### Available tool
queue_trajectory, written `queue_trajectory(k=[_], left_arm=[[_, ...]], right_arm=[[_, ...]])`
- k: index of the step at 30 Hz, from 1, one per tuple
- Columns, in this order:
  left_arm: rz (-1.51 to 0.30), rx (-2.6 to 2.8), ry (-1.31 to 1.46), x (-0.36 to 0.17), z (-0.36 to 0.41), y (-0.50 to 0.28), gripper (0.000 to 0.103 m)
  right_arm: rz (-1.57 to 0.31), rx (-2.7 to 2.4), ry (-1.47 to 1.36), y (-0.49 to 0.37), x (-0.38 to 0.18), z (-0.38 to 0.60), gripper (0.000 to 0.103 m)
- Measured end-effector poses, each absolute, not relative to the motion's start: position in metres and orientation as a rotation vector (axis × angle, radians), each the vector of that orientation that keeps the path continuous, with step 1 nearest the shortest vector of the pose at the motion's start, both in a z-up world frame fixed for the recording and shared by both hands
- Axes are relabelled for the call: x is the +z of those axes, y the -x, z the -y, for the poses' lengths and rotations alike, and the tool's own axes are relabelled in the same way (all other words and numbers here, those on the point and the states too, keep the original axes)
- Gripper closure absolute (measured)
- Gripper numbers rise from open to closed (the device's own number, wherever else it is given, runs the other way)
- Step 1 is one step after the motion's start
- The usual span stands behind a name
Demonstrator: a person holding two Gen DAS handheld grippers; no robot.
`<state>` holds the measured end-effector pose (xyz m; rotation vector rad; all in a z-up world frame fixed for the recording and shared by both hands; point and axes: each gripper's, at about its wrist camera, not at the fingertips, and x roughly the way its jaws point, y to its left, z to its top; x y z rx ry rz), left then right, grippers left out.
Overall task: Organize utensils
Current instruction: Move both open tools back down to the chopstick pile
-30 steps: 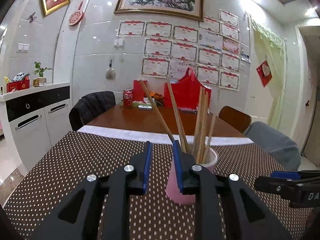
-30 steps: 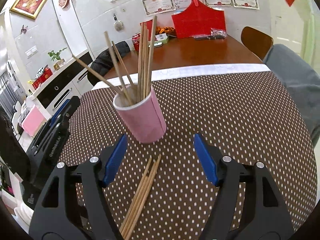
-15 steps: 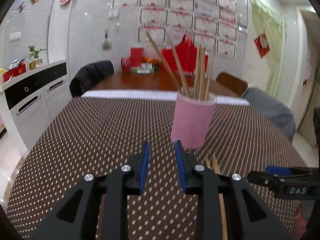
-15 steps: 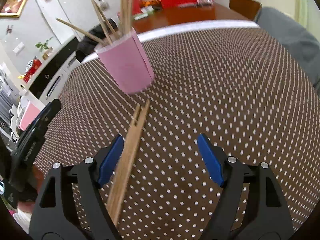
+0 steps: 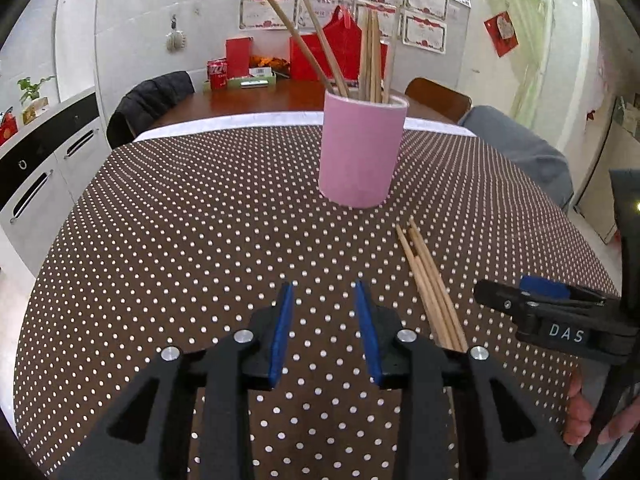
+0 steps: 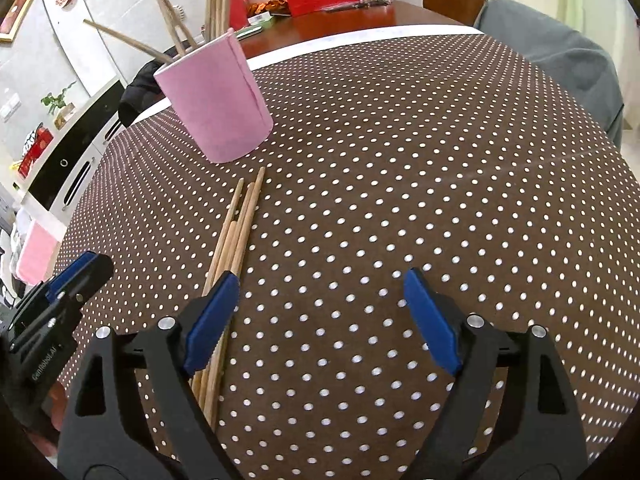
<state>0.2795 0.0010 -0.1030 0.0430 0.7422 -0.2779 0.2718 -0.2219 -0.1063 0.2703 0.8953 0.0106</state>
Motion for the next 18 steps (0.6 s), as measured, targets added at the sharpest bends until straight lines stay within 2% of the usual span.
queue_trajectory(k=[6,11,18], left_arm=[[-0.791,-0.315,-0.021,-0.116,-0.005,-0.279,0.07],[-0.808,-0.332,0.007,-0.12,-0.01,-0.278,0.064],[-0.819,-0.332,0.06,-0.122,-0.019,-0.274,0.062]], right_arm=[[-0.879,-0.041,-0.19,-0.272,-0.11,0.196,0.014],[-0.895,-0.053,-0.137,-0.278,-0.111,0.181,0.013],[-0.908,-0.105,-0.119,-0.289,-0.112,0.18,0.011]])
